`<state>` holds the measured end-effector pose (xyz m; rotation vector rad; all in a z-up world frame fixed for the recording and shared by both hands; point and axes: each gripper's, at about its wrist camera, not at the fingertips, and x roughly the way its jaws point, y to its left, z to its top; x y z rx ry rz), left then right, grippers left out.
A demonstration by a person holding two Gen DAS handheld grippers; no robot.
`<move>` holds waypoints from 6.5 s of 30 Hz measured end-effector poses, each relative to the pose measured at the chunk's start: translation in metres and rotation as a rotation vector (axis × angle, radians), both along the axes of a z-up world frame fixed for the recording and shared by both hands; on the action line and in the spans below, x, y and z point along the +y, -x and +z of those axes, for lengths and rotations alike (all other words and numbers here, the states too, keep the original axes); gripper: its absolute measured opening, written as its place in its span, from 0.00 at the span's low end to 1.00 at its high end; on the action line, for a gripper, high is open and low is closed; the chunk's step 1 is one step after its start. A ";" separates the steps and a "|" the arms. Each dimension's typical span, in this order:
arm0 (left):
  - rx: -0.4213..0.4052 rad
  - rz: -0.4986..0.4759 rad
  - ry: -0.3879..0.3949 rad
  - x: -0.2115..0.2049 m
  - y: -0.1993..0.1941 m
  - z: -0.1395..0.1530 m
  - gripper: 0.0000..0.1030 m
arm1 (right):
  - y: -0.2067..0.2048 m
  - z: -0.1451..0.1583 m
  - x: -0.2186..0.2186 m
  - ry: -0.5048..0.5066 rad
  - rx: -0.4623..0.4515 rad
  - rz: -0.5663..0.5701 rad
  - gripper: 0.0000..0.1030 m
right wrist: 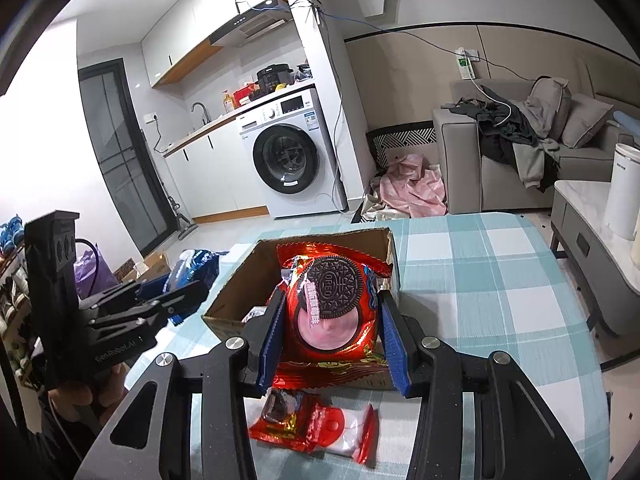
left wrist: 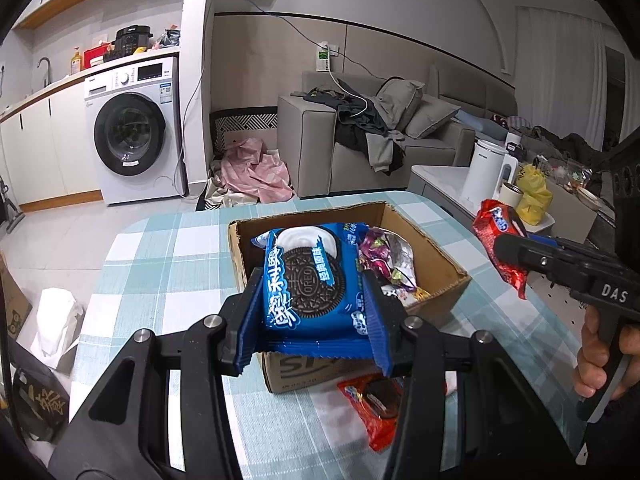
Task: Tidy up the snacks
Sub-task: 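Lift both held snacks and carry them over the cardboard box, then open both grippers to drop the Oreo packs into the box, then move both open grippers back toward the red Oreo pack and red-white bag, then close the left gripper on the red Oreo pack while the right gripper grasps the red-white bag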
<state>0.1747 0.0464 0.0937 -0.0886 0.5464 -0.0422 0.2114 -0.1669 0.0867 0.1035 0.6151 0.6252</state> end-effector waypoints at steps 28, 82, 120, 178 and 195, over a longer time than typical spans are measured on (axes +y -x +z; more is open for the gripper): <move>0.013 0.052 -0.002 -0.007 -0.080 -0.054 0.42 | -0.051 -0.035 0.041 -0.002 0.035 0.004 0.44; -0.009 0.041 -0.058 -0.020 -0.045 -0.051 0.99 | -0.039 -0.035 0.030 0.116 -0.037 -0.021 1.00; 0.173 -0.004 0.005 -0.031 -0.002 -0.111 0.99 | -0.013 -0.121 0.013 0.274 0.224 -0.005 1.00; 0.291 -0.071 0.075 -0.045 -0.017 -0.148 0.99 | -0.009 -0.137 0.021 0.284 0.249 0.101 0.50; 0.310 -0.099 -0.018 -0.084 -0.031 -0.153 0.89 | -0.011 -0.125 0.005 0.229 0.247 0.087 0.49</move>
